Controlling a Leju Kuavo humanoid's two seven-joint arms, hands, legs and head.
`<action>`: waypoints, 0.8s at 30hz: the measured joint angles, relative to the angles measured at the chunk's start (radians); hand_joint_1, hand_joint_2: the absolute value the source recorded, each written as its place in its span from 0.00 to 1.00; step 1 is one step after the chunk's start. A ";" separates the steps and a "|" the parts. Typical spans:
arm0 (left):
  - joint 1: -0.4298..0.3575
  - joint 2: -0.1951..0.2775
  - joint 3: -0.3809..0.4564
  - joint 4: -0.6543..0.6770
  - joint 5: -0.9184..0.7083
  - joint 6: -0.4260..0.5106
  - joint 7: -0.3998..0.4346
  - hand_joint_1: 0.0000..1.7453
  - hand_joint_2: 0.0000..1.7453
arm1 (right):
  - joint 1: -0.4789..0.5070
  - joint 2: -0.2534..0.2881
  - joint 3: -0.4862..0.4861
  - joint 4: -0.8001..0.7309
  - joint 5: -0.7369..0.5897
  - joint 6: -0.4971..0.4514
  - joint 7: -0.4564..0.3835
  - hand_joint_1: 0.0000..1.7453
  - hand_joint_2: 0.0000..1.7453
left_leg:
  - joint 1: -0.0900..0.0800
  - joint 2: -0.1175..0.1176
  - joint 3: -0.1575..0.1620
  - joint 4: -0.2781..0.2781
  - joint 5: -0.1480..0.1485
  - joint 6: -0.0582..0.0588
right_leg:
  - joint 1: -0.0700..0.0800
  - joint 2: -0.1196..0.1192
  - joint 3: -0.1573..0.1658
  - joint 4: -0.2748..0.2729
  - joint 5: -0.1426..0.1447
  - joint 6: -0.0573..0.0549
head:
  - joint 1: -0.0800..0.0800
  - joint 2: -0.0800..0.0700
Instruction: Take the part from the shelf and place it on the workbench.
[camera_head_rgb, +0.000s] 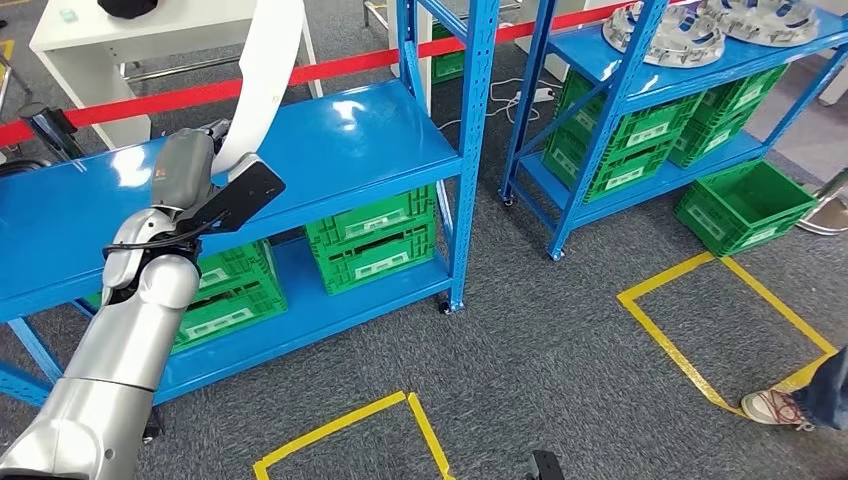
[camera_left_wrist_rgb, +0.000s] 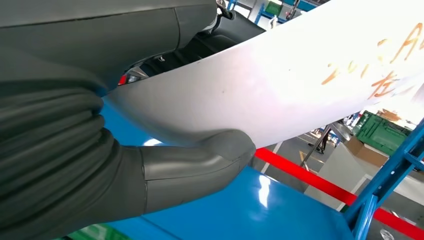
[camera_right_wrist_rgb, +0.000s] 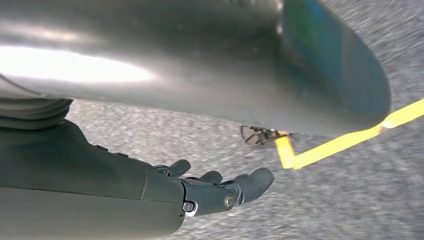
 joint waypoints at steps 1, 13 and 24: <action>0.000 -0.001 -0.001 0.000 0.000 -0.001 0.000 1.00 1.00 | 0.000 0.000 0.000 0.000 0.000 -0.003 0.002 0.00 0.00 | 0.000 0.001 -0.014 0.000 0.013 0.005 | 0.000 0.000 -0.016 0.050 -0.051 0.004 | 0.001 0.000; 0.006 0.004 -0.003 0.004 0.000 0.000 -0.012 1.00 1.00 | -0.003 0.000 -0.001 0.000 -0.006 -0.009 -0.001 0.00 0.00 | -0.002 0.001 -0.154 0.030 0.123 -0.030 | 0.011 0.001 0.164 -0.040 -0.090 -0.027 | 0.006 0.000; 0.003 0.006 -0.004 0.019 -0.006 0.001 -0.011 1.00 1.00 | -0.005 0.003 -0.002 0.000 -0.011 -0.012 -0.006 0.00 0.00 | 0.009 -0.004 -0.029 0.121 -0.023 -0.052 | 0.004 -0.005 0.012 -0.038 0.044 -0.031 | 0.002 0.000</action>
